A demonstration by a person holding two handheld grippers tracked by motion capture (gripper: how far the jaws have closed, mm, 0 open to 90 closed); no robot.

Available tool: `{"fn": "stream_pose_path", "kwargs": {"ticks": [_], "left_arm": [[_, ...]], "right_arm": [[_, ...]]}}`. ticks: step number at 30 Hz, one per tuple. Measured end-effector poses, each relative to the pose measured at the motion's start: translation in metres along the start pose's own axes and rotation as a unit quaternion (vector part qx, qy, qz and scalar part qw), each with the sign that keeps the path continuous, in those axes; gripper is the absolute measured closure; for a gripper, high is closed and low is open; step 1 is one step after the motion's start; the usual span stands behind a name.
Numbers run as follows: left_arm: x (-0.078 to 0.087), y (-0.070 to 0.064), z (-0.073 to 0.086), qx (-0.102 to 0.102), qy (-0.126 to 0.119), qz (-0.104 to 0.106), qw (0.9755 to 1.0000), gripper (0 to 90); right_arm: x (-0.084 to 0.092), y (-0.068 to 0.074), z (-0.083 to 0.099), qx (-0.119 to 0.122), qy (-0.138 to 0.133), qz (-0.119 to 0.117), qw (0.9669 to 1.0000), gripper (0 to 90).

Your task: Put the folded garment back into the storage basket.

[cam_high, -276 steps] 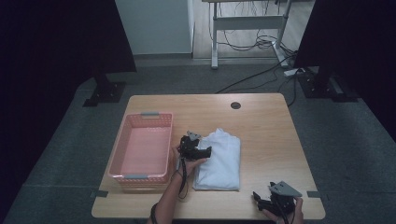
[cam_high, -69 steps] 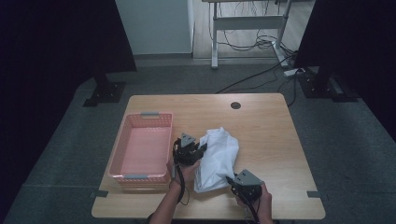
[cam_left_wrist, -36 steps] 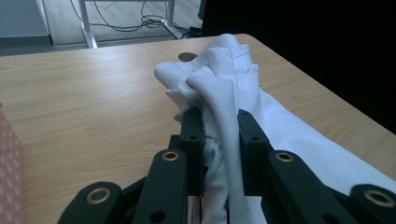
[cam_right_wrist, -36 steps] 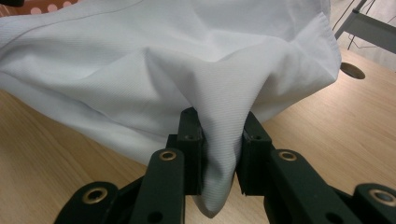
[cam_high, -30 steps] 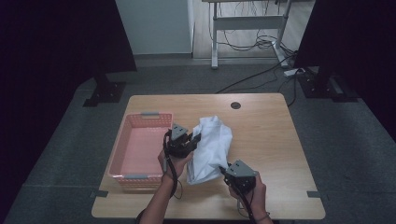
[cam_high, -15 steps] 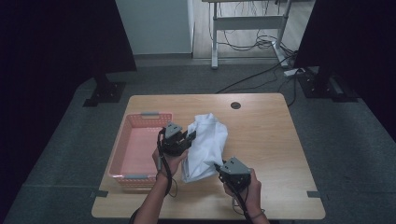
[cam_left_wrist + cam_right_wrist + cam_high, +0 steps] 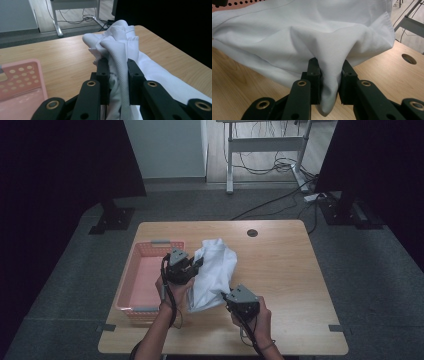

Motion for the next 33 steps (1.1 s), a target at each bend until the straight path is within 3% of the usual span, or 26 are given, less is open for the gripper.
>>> {"fn": "stream_pose_path", "kwargs": {"ticks": [17,33], "left_arm": [[0.016,0.019,-0.007,-0.004,-0.01,-0.008,0.9999,75.4],[0.026,0.029,-0.013,-0.01,-0.016,-0.018,0.9997,75.3]], "right_arm": [[-0.013,0.014,-0.022,0.0,-0.005,-0.012,0.9999,74.5],[-0.021,0.023,-0.037,0.007,-0.008,-0.015,0.9998,74.5]]}}
Point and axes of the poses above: each handheld gripper's, and its own axes: x roughly backward along the jaws, z roughly out of its underside, y roughly to its left, the point moved 10 cm from there along -x, roughly forward along the jaws, and after that the axes turned 3 degrees about -z, right-handed, at the moved point
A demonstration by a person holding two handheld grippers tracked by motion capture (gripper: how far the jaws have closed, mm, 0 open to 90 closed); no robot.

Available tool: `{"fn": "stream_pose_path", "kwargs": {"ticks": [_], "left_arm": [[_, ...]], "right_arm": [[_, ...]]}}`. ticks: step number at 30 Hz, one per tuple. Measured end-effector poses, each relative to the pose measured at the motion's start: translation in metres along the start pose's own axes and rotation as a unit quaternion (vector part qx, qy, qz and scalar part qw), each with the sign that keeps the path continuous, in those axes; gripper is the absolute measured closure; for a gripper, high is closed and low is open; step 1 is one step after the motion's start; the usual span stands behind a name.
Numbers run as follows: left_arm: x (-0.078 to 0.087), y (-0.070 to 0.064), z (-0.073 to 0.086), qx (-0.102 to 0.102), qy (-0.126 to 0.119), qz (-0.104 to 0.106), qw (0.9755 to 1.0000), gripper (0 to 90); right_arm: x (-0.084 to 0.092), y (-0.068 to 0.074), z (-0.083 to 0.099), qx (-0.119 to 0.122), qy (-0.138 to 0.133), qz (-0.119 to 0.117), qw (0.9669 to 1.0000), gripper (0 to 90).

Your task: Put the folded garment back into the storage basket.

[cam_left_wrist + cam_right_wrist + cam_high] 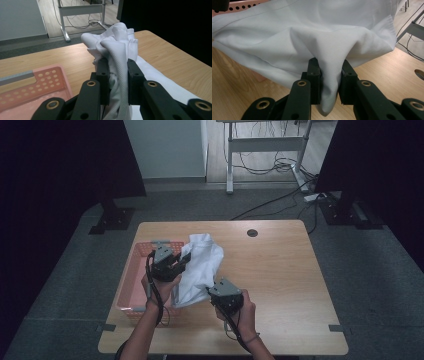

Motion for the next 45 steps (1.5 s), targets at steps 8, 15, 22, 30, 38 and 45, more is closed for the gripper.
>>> {"fn": "stream_pose_path", "kwargs": {"ticks": [8,15,22,30,38,45], "left_arm": [[0.003,0.01,0.002,0.004,0.002,-0.006,1.0,75.3],[0.006,0.019,0.005,0.007,0.003,-0.012,0.9999,75.3],[0.01,0.026,0.006,0.01,0.002,-0.015,0.9998,75.3],[0.013,0.032,0.007,0.011,0.002,-0.018,0.9998,75.3],[0.013,0.037,0.008,0.01,0.003,-0.019,0.9998,75.3],[0.012,0.043,0.013,0.014,0.006,-0.019,0.9997,75.3]], "right_arm": [[-0.006,0.005,-0.005,0.002,0.0,-0.004,1.0,74.5],[-0.013,0.011,-0.009,0.005,0.001,-0.009,1.0,74.4],[-0.017,0.015,-0.013,0.007,0.001,-0.008,0.9999,74.5],[-0.021,0.02,-0.016,0.004,0.002,-0.009,0.9999,74.5],[-0.024,0.023,-0.02,0.006,0.0,-0.01,0.9999,74.5],[-0.03,0.027,-0.02,0.008,0.005,-0.011,0.9999,74.5]]}}
Point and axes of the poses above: each handheld gripper's, and its own axes: x roughly backward along the jaws, z roughly out of its underside, y roughly to its left, the point moved 10 cm from there along -x, roughly forward along the jaws, and after that the axes turned 3 degrees about -z, right-handed, at the moved point
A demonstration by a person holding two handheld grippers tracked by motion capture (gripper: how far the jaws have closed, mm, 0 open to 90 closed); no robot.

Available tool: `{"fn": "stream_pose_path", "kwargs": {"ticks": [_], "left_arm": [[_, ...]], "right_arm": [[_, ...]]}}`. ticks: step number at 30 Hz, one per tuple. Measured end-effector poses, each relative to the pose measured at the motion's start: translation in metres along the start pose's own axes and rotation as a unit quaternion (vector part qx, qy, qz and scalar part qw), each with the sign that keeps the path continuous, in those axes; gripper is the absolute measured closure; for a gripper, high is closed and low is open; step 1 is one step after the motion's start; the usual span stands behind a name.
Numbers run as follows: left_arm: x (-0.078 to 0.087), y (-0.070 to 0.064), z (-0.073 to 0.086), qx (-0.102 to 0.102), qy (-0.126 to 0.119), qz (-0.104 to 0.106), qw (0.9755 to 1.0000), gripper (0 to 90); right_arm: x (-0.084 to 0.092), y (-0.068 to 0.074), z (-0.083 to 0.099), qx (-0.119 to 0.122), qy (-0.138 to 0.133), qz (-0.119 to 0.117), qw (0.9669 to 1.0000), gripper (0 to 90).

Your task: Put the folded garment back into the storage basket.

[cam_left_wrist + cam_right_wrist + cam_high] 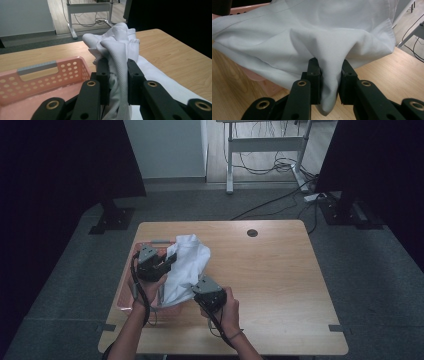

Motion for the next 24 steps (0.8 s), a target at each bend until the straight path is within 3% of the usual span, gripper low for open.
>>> {"fn": "stream_pose_path", "kwargs": {"ticks": [24], "left_arm": [[0.01,0.028,-0.001,0.001,0.001,-0.013,0.9999,75.4]], "right_arm": [[-0.021,0.021,-0.016,0.006,-0.006,-0.004,1.0,74.5]]}}
Point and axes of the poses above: each handheld gripper's, and its own axes: x roughly backward along the jaws, z roughly out of its underside, y roughly to its left, the point moved 10 cm from there along -x, roughly forward along the jaws, and after that the axes turned 3 degrees about -z, right-handed, at the moved point
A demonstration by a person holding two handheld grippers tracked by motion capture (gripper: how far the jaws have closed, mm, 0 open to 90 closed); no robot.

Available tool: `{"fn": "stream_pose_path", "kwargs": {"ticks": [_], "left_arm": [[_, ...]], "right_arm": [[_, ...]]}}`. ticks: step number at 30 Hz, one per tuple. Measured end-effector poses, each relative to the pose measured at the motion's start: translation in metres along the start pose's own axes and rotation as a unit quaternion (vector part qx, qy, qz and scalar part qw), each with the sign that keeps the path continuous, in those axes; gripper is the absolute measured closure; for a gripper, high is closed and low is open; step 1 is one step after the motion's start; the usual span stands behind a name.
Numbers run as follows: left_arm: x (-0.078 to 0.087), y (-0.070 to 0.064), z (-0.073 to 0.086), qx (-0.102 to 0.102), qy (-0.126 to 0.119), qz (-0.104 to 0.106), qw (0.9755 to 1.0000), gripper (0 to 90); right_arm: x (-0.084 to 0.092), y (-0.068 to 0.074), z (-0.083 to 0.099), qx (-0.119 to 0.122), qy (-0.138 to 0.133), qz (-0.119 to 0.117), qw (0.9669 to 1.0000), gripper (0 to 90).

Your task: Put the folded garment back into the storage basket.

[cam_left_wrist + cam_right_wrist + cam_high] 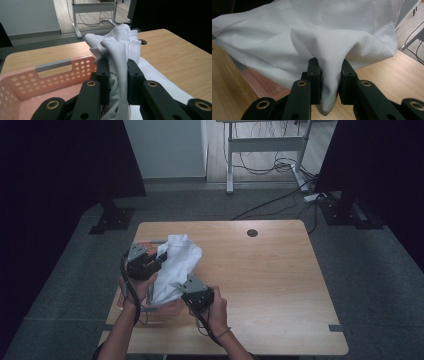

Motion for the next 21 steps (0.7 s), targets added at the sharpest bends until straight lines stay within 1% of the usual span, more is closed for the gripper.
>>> {"fn": "stream_pose_path", "kwargs": {"ticks": [5,9,16,21], "left_arm": [[0.001,0.003,0.0,0.0,0.0,-0.001,1.0,75.3],[0.001,0.007,0.001,0.005,-0.001,-0.002,1.0,75.3],[0.003,0.015,0.003,0.006,0.001,-0.006,1.0,75.3],[0.005,0.021,0.004,0.009,0.0,-0.008,0.9999,75.3]], "right_arm": [[-0.003,0.002,-0.003,0.0,0.0,-0.001,1.0,74.5],[-0.005,0.003,-0.004,0.002,0.001,-0.001,1.0,74.5],[-0.011,0.006,-0.006,0.0,0.001,-0.002,1.0,74.5],[-0.015,0.011,-0.009,0.003,0.0,-0.004,1.0,74.4]]}}
Point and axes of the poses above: each handheld gripper's, and its own axes: x roughly backward along the jaws, z roughly out of its underside, y roughly to its left, the point moved 10 cm from there along -x, roughly forward along the jaws, and after that the axes turned 3 degrees about -z, right-handed, at the moved point
